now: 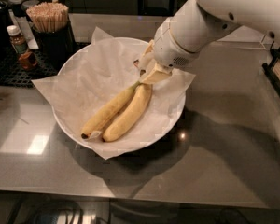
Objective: Pick banana from white bowl
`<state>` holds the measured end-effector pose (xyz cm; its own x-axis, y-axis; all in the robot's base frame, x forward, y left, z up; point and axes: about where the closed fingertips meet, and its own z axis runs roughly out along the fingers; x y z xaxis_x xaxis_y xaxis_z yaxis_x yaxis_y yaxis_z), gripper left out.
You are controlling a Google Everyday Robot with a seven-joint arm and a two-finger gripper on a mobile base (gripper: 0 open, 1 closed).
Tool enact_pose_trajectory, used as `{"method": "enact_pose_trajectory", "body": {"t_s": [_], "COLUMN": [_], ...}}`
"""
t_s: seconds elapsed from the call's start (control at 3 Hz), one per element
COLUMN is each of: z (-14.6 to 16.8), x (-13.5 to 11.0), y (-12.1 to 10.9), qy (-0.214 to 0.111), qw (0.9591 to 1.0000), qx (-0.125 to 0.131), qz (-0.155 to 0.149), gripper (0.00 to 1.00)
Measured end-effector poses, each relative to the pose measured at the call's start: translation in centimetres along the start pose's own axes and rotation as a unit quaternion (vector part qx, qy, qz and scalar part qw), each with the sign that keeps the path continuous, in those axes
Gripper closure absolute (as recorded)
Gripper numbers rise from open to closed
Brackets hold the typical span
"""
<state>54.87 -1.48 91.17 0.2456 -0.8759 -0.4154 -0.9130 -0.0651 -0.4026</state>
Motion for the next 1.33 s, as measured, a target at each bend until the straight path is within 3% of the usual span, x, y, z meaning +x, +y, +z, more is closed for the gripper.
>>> {"method": "enact_pose_trajectory", "body": {"t_s": [1.0, 1.33], "z": [0.61, 0.75], "x": [0.28, 0.3], "y": [0.22, 0.31], "qy": [-0.002, -0.002], "qw": [0.9999, 0.9999], "qx": [-0.009, -0.011], "qz": [0.008, 0.01], "gripper": [0.03, 0.0]}}
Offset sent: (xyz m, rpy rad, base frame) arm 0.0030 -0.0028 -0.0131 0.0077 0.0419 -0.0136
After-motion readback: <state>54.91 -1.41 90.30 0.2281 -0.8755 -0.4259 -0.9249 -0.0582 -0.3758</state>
